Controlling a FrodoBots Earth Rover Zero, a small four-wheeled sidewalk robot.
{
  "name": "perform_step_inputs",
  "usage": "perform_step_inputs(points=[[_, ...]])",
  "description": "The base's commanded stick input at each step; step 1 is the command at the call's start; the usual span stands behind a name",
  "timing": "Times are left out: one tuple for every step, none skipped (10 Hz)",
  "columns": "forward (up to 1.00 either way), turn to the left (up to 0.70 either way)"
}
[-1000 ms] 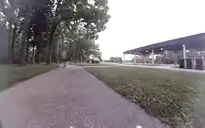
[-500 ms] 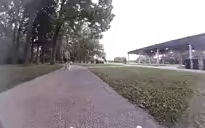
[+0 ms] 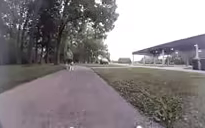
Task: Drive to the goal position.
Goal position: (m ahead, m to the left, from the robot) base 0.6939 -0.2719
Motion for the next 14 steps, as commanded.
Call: perform_step_inputs(points=[[0.70,0.00],[0.70,0.00],[0.70,0.00],[0.70,0.00],[0.70,0.00],[0.70,0.00],[0.70,0.01],[0.70,0.02],[0.70,0.04],[0.70,0.05],[0.70,0.06],[0.70,0.08],[0.70,0.09],[0.70,0.10]])
